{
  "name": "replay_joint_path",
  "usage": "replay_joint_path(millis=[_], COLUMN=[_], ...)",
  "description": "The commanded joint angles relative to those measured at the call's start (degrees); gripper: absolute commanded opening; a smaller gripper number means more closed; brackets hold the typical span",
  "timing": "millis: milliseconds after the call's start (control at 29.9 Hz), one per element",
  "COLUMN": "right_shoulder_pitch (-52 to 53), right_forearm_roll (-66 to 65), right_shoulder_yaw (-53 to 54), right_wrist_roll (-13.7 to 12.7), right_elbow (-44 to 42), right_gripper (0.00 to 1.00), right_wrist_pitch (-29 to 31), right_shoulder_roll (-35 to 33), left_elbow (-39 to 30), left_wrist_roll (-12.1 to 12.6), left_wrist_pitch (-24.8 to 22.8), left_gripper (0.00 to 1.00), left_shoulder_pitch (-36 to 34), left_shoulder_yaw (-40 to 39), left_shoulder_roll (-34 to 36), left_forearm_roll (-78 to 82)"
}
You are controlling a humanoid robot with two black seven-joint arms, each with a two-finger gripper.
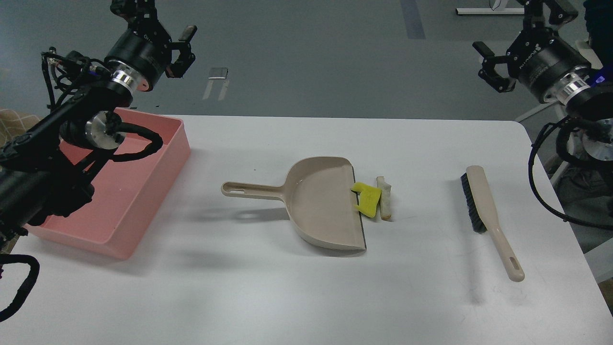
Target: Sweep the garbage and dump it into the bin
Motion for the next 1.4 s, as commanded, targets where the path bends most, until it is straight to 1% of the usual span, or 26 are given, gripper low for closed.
replay_joint_path(millis=[0, 167, 234, 334, 435, 568, 635, 669, 702, 769, 1371], right_shoulder_pitch=[0.23, 0.76, 1.02, 1.64, 1.47, 1.20, 1.03, 0.94, 0.94, 0.76, -0.73], right_forearm_roll=[0.15, 0.07, 0.07, 0.15, 0.15, 0.24, 0.33, 0.33, 0.50, 0.59, 0.24], right_shoulder_yaw=[1.54, 4.36, 4.36, 4.80, 5.94, 6.03, 5.95, 5.94, 5.94, 5.86, 5.85], right_wrist_roll=[0.07, -0.02, -0.02, 0.06, 0.15, 0.41, 0.85, 0.77, 0.77, 0.77, 0.42], right_elbow=[-3.01, -7.15, -7.59, -8.21, -8.30, -8.56, -9.00, -9.00, -9.00, -9.00, -8.30], right_gripper=[1.00, 1.00, 1.00, 1.00, 1.00, 1.00, 1.00, 1.00, 1.00, 1.00, 1.00], right_wrist_pitch=[0.69, -0.19, -0.72, -1.07, -1.07, -1.33, -1.60, -1.60, -1.95, -1.86, -1.33], right_shoulder_roll=[0.24, 4.37, 4.81, 5.25, 5.86, 5.95, 6.04, 6.04, 6.04, 5.95, 4.90], left_elbow=[-0.01, 0.08, 0.25, 0.78, 1.13, 2.01, 2.10, 2.10, 1.75, 1.57, 1.57], left_wrist_roll=[-0.02, 0.07, -0.02, -0.98, -0.64, -0.46, -0.81, -0.72, -0.11, 0.07, 0.07], left_wrist_pitch=[0.04, 0.13, 0.04, 0.04, 0.13, 0.22, 0.39, 0.39, 0.48, 0.39, 0.65], left_gripper=[0.99, 0.99, 0.99, 0.99, 0.99, 0.99, 0.99, 0.99, 0.99, 0.99, 0.99], left_shoulder_pitch=[0.13, 0.39, 0.65, 0.74, 0.92, 1.10, 0.75, 0.57, 0.22, 0.04, 0.04], left_shoulder_yaw=[0.09, 0.00, 0.09, -0.26, 0.08, -0.18, -0.27, -0.18, -0.26, -0.53, -1.32], left_shoulder_roll=[-0.10, -0.19, -0.10, -0.10, -0.10, -0.28, -0.45, -0.80, -1.50, -2.38, -2.74], left_forearm_roll=[0.02, 0.02, -0.07, -0.07, 0.02, -0.07, 0.02, 0.02, 0.02, -0.33, -0.24])
